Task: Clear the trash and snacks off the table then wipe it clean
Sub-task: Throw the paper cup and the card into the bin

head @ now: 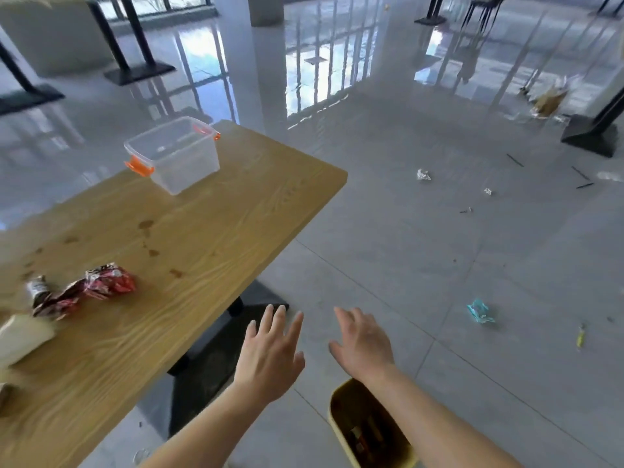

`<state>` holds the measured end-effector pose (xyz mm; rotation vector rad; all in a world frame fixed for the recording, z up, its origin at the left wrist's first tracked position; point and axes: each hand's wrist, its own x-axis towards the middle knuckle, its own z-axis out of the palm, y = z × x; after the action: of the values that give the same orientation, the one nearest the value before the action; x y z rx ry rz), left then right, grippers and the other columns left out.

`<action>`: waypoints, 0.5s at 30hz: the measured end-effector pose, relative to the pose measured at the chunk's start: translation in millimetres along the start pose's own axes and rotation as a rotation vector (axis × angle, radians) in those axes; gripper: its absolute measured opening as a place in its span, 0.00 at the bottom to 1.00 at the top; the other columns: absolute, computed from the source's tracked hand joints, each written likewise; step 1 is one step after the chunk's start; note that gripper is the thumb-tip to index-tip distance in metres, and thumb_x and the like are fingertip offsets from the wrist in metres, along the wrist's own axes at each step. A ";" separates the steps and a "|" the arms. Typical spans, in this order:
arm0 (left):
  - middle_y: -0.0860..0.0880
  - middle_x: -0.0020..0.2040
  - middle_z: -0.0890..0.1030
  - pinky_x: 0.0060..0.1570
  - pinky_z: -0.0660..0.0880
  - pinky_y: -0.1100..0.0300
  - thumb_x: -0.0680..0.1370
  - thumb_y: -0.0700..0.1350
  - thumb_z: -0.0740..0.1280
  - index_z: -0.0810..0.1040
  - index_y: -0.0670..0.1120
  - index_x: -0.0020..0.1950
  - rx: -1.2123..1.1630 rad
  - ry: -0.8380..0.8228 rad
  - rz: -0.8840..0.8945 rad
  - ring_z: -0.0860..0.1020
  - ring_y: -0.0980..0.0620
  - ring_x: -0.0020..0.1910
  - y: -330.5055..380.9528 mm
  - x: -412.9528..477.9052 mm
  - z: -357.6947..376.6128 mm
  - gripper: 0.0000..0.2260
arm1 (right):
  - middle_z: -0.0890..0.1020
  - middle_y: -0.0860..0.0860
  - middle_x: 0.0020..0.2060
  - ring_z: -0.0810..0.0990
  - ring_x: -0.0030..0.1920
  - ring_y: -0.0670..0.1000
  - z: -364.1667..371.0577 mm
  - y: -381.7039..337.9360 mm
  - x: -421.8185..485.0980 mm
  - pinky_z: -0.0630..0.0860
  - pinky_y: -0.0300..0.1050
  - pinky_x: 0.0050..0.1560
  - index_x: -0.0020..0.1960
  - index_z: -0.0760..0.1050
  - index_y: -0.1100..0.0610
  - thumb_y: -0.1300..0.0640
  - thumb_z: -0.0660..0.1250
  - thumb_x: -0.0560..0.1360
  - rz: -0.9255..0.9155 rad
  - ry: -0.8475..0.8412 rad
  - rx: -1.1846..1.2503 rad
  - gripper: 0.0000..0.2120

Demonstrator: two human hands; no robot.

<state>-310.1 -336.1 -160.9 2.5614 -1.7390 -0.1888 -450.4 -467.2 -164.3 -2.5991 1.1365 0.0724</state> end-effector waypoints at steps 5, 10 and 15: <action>0.42 0.78 0.59 0.71 0.61 0.41 0.78 0.60 0.58 0.51 0.52 0.79 0.013 0.081 -0.080 0.53 0.40 0.77 -27.0 -13.8 -36.4 0.33 | 0.76 0.53 0.63 0.75 0.59 0.54 -25.3 -34.4 5.5 0.74 0.46 0.51 0.75 0.61 0.51 0.42 0.66 0.76 -0.080 0.028 -0.008 0.32; 0.42 0.75 0.64 0.69 0.65 0.42 0.77 0.58 0.61 0.56 0.50 0.78 -0.005 0.175 -0.188 0.58 0.39 0.76 -59.7 -32.0 -70.7 0.32 | 0.77 0.52 0.59 0.76 0.55 0.52 -46.4 -82.3 12.8 0.73 0.43 0.46 0.71 0.64 0.50 0.41 0.68 0.75 -0.229 0.076 -0.004 0.29; 0.41 0.77 0.61 0.70 0.62 0.41 0.77 0.58 0.61 0.55 0.51 0.78 0.005 0.229 -0.339 0.55 0.39 0.77 -98.5 -58.9 -96.8 0.33 | 0.74 0.51 0.66 0.72 0.64 0.55 -62.4 -143.6 22.3 0.74 0.49 0.55 0.74 0.63 0.51 0.42 0.66 0.77 -0.344 0.057 0.079 0.30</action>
<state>-228.7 -248.4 -70.3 2.7357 -1.2255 0.0977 -335.6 -409.4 -72.0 -2.6978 0.6790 -0.1198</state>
